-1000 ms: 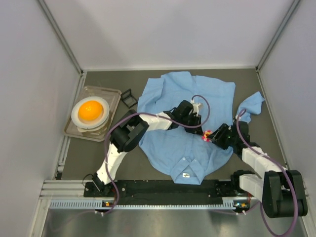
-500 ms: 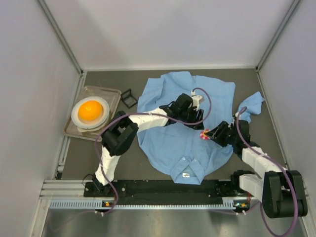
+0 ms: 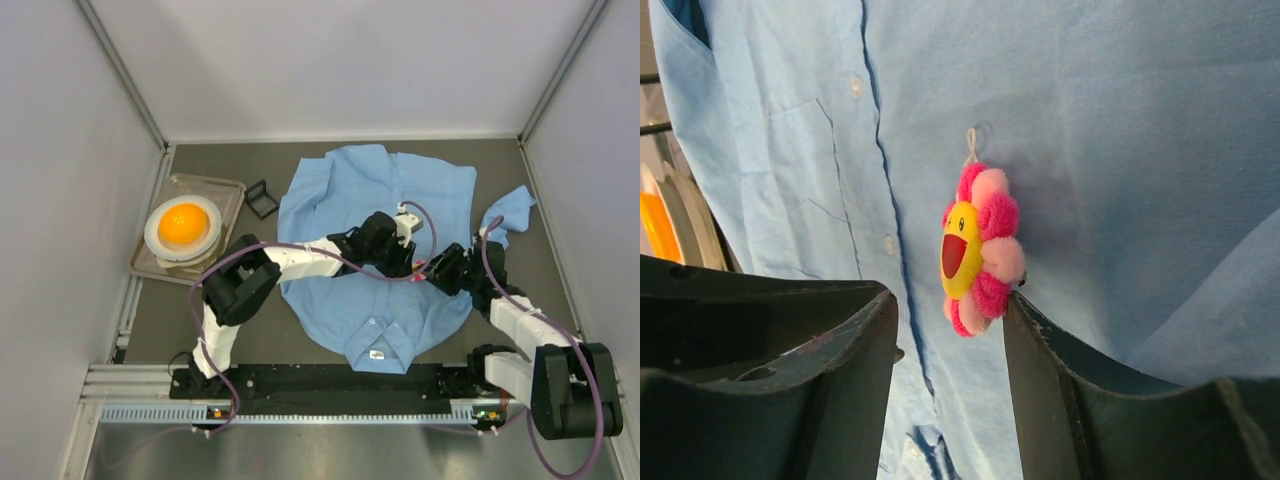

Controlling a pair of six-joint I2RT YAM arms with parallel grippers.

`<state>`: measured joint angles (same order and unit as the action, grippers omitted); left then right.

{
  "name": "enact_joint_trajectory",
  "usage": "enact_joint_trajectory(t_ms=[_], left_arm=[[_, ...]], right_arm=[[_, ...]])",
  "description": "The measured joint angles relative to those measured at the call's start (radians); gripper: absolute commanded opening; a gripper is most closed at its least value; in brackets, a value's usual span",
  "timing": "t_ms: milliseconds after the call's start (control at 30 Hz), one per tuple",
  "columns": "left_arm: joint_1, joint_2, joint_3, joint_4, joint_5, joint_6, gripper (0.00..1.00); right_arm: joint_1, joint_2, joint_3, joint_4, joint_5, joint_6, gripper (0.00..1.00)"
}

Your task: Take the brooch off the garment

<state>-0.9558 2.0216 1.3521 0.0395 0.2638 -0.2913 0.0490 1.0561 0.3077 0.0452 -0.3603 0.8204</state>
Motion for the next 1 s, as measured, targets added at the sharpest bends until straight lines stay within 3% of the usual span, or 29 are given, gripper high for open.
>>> enact_joint_trajectory(t_ms=[233, 433, 533, 667, 767, 1000], left_arm=[[0.009, 0.0, -0.039, 0.051, 0.019, -0.056, 0.39], [0.003, -0.001, -0.105, 0.066, 0.045, -0.074, 0.62], [-0.006, -0.001, -0.119, 0.067, 0.045, -0.061, 0.66], [-0.024, -0.003, -0.117, 0.066, 0.032, -0.026, 0.62], [-0.034, -0.003, -0.099, 0.054, 0.004, -0.005, 0.51], [-0.039, 0.026, 0.012, 0.038, -0.066, 0.006, 0.45]], right_arm=[[0.0, -0.002, 0.001, 0.014, 0.025, 0.133, 0.47], [0.0, -0.01, 0.001, 0.007, 0.05, 0.204, 0.47], [0.0, -0.035, 0.001, -0.004, 0.063, 0.22, 0.47], [0.0, -0.044, 0.001, -0.009, 0.076, 0.23, 0.47], [0.0, -0.044, 0.001, -0.013, 0.08, 0.23, 0.47], [0.0, -0.06, 0.021, -0.095, 0.096, 0.142, 0.5]])
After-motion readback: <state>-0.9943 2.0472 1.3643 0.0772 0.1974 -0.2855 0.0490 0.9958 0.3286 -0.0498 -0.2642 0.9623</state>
